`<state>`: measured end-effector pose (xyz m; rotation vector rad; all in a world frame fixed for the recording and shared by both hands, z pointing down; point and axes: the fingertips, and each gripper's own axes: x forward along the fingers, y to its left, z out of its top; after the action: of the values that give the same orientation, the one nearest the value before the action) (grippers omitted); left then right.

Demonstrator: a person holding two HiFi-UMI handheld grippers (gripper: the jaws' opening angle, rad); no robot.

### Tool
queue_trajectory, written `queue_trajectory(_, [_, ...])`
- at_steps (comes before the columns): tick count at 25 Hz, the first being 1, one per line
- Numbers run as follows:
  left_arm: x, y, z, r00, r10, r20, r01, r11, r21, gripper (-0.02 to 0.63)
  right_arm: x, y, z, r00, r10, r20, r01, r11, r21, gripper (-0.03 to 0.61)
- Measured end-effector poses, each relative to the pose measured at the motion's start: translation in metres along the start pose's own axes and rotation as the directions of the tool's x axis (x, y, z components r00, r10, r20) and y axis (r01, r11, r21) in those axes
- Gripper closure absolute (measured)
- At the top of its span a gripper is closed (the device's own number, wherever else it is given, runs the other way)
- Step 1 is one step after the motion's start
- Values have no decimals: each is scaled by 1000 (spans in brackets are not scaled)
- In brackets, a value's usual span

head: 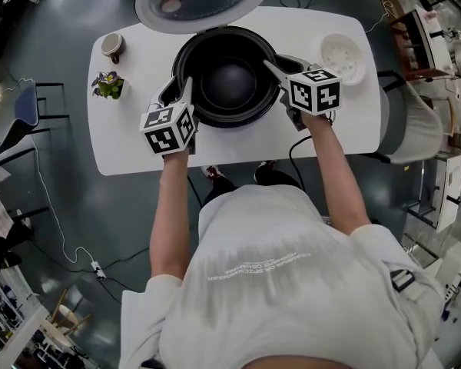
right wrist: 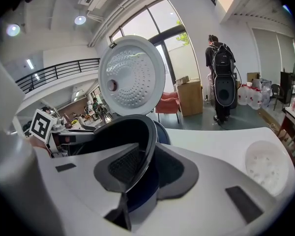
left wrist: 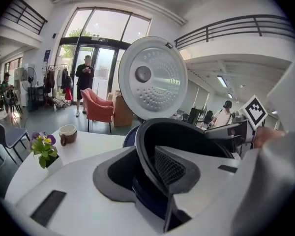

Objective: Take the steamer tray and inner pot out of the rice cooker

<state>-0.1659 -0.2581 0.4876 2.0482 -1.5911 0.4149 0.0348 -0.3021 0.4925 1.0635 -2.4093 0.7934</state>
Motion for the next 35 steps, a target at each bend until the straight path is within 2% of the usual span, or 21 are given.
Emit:
queue_trajectory(6, [-11, -2, 5, 999, -6, 45, 8, 999, -53, 507, -16, 9, 12, 999, -6, 49, 7, 1000, -29, 471])
queue_trajectory(12, [-24, -1, 23, 994, -56, 91, 65, 994, -93, 535, -31, 18, 21, 996, -32, 78, 36, 998, -51, 485])
queue_trajectory(20, [-44, -4, 54, 973, -139, 182, 154, 985, -73, 545, -59, 40, 49, 977, -99, 190, 114, 991, -67, 492])
queue_trajectory(25, [-63, -18, 80, 937, -242, 251, 246, 969, 16, 548, -92, 53, 63, 944, -167, 284, 192, 980, -61, 500])
queue_trajectory(29, [-74, -38, 95, 897, -341, 282, 331, 940, 85, 546, -122, 56, 69, 911, -220, 349, 253, 966, -51, 499])
queue_trajectory(35, [-78, -90, 111, 845, -449, 291, 413, 893, 180, 548, -176, 40, 60, 858, -306, 412, 333, 943, 6, 499])
